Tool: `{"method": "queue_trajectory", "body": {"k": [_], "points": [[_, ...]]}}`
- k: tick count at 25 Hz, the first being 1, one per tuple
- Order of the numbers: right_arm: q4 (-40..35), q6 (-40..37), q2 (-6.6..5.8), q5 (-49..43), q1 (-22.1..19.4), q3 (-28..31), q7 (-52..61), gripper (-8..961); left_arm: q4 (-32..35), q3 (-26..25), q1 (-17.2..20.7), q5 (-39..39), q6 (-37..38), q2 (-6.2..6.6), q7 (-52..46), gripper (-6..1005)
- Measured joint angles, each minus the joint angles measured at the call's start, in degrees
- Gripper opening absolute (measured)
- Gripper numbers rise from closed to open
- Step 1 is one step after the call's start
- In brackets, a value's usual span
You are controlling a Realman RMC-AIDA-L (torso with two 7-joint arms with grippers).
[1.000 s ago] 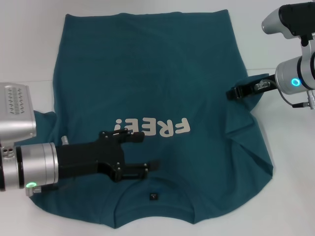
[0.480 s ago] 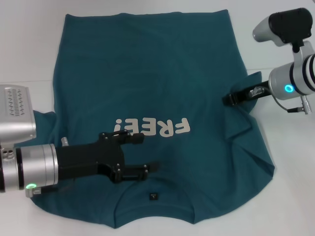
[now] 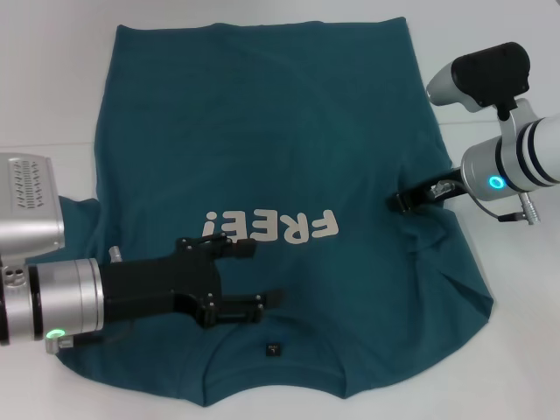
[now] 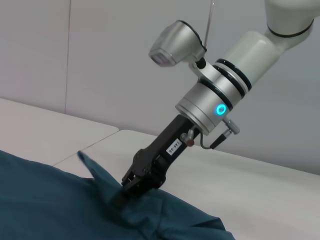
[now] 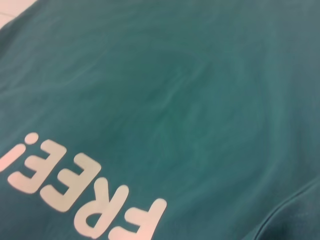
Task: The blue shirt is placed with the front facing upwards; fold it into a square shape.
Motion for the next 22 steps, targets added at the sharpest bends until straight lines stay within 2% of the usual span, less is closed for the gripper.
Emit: {"method": "queue_trajectory", "body": {"k": [6, 22], "points": [[0.37, 2.16, 0.34, 0.0, -0.43, -0.08, 0.99, 31, 0.03, -0.01, 0.0, 0.0, 0.01, -0.03, 0.35, 847], [0.47, 6.91, 1.46, -0.08, -0.58, -1.61, 0.87, 405, 0.18, -0.01, 0.63, 0.0, 0.07, -0.19, 0.61, 847]]}}
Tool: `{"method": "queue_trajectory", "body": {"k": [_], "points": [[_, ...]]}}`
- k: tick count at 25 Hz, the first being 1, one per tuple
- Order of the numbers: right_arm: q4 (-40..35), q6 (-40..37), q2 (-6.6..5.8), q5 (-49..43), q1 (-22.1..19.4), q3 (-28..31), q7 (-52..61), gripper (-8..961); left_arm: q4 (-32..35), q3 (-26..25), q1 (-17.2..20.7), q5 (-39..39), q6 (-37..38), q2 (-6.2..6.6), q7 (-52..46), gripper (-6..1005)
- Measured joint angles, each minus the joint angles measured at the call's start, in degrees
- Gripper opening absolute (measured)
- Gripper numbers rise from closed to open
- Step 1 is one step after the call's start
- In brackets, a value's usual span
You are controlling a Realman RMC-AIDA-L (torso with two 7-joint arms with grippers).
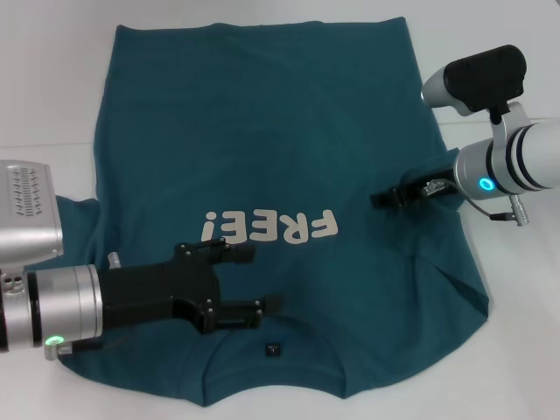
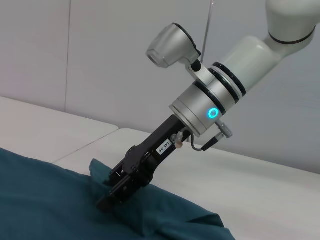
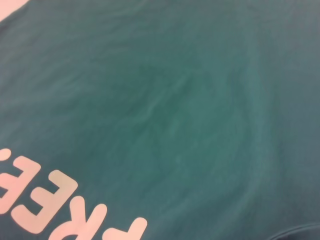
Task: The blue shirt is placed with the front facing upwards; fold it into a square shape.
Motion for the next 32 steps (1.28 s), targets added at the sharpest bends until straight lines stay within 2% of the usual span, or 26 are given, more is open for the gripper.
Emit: {"method": "queue_trajectory", "body": {"k": [8, 14, 19, 32], "points": [[0.44, 2.05, 0.65, -0.02, 0.11, -2.78, -0.02, 633, 0.0, 0.0, 0.07, 0.0, -0.04, 0.02, 0.1, 846], [0.44, 3.56, 1.47, -0.66, 0.39, -4.27, -0.04, 751, 0.0, 0.0, 0.07, 0.0, 0.01, 0.02, 0.1, 847], [0.39, 3.67, 1.91, -1.39, 0.62, -4.43, -0.12, 787, 0.0, 0.0, 0.04, 0.0, -0.02, 0.02, 0.1, 846], [-0.06, 4.69, 2.17, -0.93, 0.86, -4.42, -0.88, 789, 0.0, 0.0, -0.17, 0.0, -0.07, 0.02, 0.09, 846]]}}
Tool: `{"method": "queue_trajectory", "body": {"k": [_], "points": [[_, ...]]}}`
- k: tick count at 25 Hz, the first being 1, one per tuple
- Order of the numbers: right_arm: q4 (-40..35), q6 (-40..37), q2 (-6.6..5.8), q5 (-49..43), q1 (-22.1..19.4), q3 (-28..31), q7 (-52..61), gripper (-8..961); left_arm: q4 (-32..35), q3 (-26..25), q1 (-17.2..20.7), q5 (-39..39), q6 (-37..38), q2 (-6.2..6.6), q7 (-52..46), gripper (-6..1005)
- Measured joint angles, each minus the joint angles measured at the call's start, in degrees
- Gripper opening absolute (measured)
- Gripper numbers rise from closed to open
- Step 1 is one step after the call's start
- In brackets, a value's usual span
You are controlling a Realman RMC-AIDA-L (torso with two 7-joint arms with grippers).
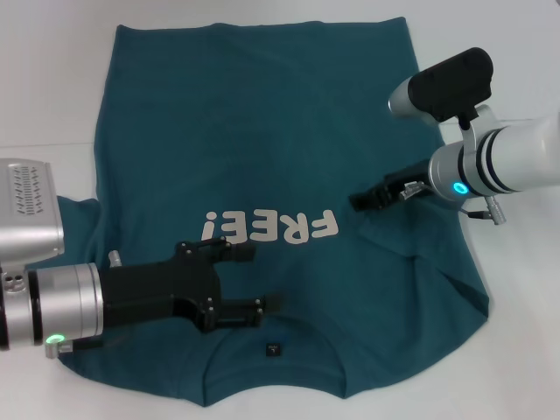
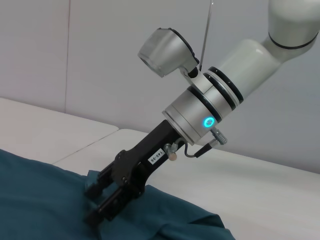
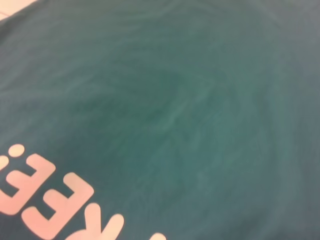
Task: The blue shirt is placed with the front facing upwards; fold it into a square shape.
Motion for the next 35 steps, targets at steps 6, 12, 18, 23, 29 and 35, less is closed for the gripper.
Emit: {"method": "queue_trajectory", "body": {"k": [6, 12, 18, 23, 29, 35], "points": [[-0.15, 1.28, 0.09, 2.14, 0.53, 0.32, -1.0, 789, 0.0, -0.36, 0.12, 0.0, 0.0, 0.0, 0.44, 847], [-3.06, 0.35, 0.07, 5.28, -0.52, 0.62, -1.01, 790, -0.01, -0.58, 0.52, -0.35, 0.04, -0.05, 0.46, 846], [-11.22, -6.92, 0.06, 5.73, -5.75, 4.3, -0.6, 789, -0.16, -0.61, 0.76, -0.42, 0.04, -0.08, 0.29, 846], [-16.98, -14.42, 0.03, 6.25, -10.25, 7.58, -0.53, 788, -0.12, -0.61, 0.77, -0.44, 0.01, -0.09, 0.18, 846], [-22.48, -23.8, -0.25, 6.2, -14.64, 9.71, 0.43, 786, -0.08, -0.61, 0.73, -0.51, 0.0, -0.09, -0.03, 846], [-28.68, -33.81, -1.24, 6.08, -17.51, 15.94, 1.31, 785, -0.08, -0.61, 0.68, -0.5, 0.0, -0.09, -0.5, 847]]}}
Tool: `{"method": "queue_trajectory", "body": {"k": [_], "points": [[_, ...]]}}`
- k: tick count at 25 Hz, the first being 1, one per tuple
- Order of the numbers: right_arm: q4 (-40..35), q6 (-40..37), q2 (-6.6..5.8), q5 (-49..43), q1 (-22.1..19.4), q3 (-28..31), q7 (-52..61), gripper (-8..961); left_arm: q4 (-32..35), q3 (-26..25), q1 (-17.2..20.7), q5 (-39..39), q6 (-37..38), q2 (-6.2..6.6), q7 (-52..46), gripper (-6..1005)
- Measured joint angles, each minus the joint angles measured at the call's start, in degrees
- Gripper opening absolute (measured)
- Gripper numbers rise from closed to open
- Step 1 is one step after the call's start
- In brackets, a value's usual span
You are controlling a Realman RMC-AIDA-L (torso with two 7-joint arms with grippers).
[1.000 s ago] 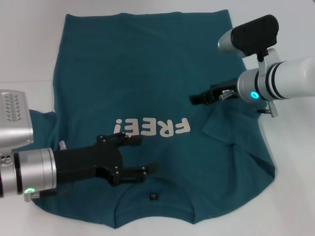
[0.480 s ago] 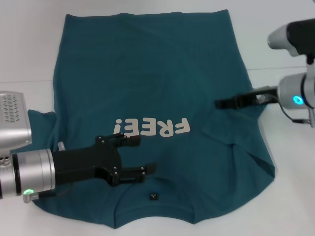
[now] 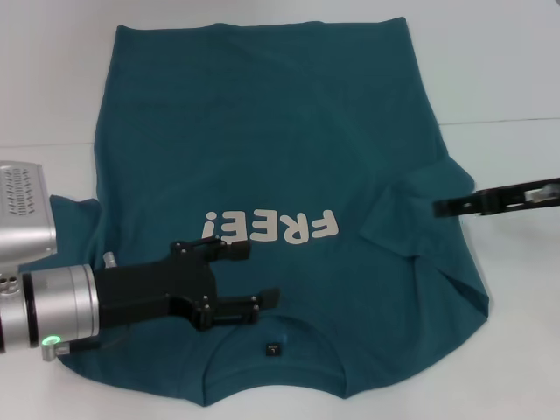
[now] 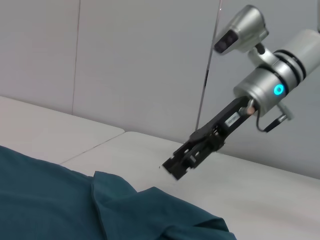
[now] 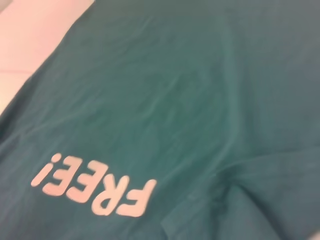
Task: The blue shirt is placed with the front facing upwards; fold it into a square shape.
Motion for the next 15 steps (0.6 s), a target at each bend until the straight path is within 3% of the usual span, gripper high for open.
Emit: {"method": "queue_trajectory", "body": {"k": [7, 15], "points": [[-0.22, -7.11, -3.6, -0.47, -0.28, 3.67, 3.37, 786, -0.05, 0.0, -0.27, -0.02, 0.14, 0.0, -0.28, 847], [3.46, -8.34, -4.51, -2.51, 0.39, 3.75, 4.74, 783, 0.0, 0.0, -0.43, -0.03, 0.09, 0.0, -0.37, 847]]}}
